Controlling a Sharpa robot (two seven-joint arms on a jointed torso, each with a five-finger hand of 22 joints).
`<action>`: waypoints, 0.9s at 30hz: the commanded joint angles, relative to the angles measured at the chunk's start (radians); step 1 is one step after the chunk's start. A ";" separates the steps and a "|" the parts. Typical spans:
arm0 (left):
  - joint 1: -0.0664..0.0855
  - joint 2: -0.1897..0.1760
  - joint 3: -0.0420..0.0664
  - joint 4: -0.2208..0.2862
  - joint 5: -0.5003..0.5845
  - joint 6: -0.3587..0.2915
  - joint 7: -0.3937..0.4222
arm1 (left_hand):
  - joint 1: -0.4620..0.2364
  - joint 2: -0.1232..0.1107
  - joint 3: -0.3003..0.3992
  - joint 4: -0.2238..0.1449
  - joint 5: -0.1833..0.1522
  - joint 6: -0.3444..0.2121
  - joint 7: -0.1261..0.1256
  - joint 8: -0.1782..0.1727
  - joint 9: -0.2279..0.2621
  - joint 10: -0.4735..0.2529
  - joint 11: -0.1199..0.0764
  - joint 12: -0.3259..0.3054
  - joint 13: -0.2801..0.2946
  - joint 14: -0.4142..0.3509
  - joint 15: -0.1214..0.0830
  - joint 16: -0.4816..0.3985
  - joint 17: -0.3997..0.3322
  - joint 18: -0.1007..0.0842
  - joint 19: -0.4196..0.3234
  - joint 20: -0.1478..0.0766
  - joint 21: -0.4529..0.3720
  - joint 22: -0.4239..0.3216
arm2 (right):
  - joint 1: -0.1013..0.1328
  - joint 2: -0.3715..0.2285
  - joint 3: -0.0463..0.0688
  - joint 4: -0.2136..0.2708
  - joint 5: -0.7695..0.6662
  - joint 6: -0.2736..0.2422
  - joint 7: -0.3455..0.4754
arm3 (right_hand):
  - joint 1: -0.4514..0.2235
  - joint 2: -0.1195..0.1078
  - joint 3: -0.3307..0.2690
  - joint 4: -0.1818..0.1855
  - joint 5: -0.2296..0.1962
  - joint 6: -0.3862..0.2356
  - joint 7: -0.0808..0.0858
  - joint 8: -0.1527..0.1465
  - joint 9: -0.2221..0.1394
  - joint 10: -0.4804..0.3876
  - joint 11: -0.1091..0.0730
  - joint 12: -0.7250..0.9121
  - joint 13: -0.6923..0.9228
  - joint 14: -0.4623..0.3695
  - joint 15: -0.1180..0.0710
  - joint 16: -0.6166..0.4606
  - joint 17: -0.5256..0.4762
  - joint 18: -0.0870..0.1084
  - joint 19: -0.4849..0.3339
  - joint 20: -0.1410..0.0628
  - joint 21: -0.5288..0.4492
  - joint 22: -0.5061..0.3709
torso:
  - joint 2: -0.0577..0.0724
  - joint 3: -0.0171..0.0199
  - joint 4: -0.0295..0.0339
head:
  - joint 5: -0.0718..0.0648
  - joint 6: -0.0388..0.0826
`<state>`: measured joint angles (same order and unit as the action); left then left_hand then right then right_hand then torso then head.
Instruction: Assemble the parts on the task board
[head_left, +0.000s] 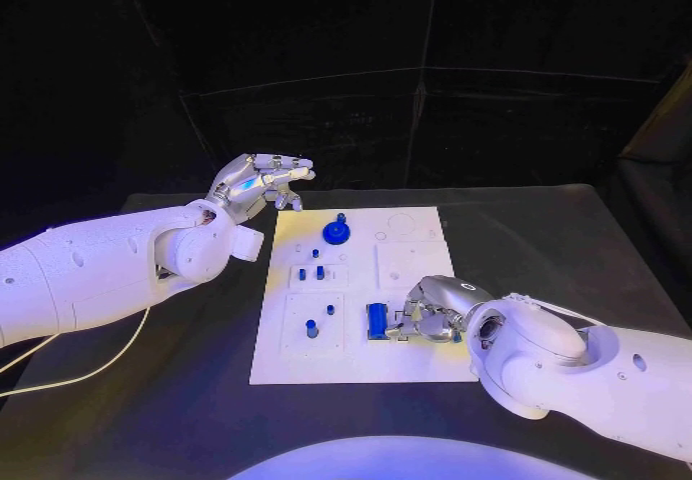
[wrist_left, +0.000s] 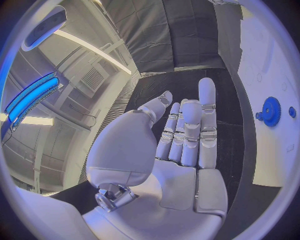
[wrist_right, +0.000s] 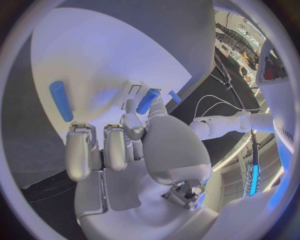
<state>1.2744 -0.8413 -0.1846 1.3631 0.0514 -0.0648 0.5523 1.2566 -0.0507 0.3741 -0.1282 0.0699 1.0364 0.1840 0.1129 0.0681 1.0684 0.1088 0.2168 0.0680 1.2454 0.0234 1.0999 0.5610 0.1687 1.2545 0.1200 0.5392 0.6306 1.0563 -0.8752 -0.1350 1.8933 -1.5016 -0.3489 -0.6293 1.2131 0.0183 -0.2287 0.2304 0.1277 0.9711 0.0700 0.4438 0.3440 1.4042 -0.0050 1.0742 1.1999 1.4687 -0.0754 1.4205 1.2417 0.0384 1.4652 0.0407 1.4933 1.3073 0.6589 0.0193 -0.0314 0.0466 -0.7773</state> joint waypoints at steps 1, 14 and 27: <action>0.002 -0.001 0.001 0.001 0.003 0.007 0.005 | -0.001 0.006 -0.005 -0.001 -0.004 0.000 -0.003 0.005 0.000 0.006 0.001 0.005 0.001 -0.007 -0.002 -0.003 -0.001 0.014 0.001 -0.002 -0.005 -0.001 | 0.011 -0.043 0.001 0.019 0.043 -0.093 0.098 | 0.018 0.008 -0.002 -0.006 0.029 -0.021 0.008 -0.017 -0.006 -0.013 0.005 -0.017 -0.010 0.044 0.009 -0.006 -0.005 -0.004 0.009 0.005 -0.006 0.142 | -0.001 -0.0003 -0.0027 | -0.004 0.002; 0.001 0.004 0.000 -0.003 0.003 0.007 0.006 | -0.001 0.006 -0.006 -0.002 -0.004 -0.001 -0.003 0.005 0.000 0.005 0.001 0.006 0.000 -0.007 -0.002 -0.003 -0.002 0.014 0.002 -0.002 -0.006 -0.002 | 0.045 -0.231 0.001 0.040 0.021 -0.044 0.131 | 0.120 0.033 0.002 -0.049 0.079 -0.018 0.024 -0.087 -0.037 -0.011 0.018 -0.018 -0.008 0.047 0.022 -0.002 0.007 -0.007 0.017 0.019 0.000 0.153 | 0.000 0.0015 -0.0056 | -0.036 0.015; 0.001 0.005 -0.001 -0.003 0.003 0.011 0.008 | -0.001 0.006 -0.006 -0.002 -0.004 -0.001 -0.003 0.005 0.000 0.005 0.001 0.006 0.000 -0.007 -0.002 -0.003 -0.002 0.014 0.002 -0.002 -0.006 -0.002 | 0.035 -0.214 -0.001 0.003 -0.074 0.091 0.052 | 0.091 0.020 -0.038 -0.023 0.072 0.027 0.014 -0.101 -0.042 -0.009 0.011 -0.026 -0.011 0.045 0.016 -0.005 0.004 -0.006 0.016 0.015 -0.001 0.152 | 0.000 0.0002 -0.0012 | -0.047 0.013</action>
<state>1.2742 -0.8368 -0.1859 1.3593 0.0514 -0.0645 0.5520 1.2566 -0.0508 0.3741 -0.1283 0.0699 1.0364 0.1840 0.1129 0.0681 1.0684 0.1088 0.2168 0.0680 1.2454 0.0234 1.0998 0.5602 0.1687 1.2545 0.1200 0.5392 0.6296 1.0925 -1.0915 -0.1361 1.8963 -1.5292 -0.3253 -0.5466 1.3129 0.0368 -0.2609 0.2073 0.2038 0.9897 0.0858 0.3461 0.3029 1.3917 0.0073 1.0552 1.1899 1.4668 -0.0588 1.4195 1.2462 0.0385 1.4653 0.0557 1.4933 1.3073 0.6593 0.0204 -0.0349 0.0008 -0.7633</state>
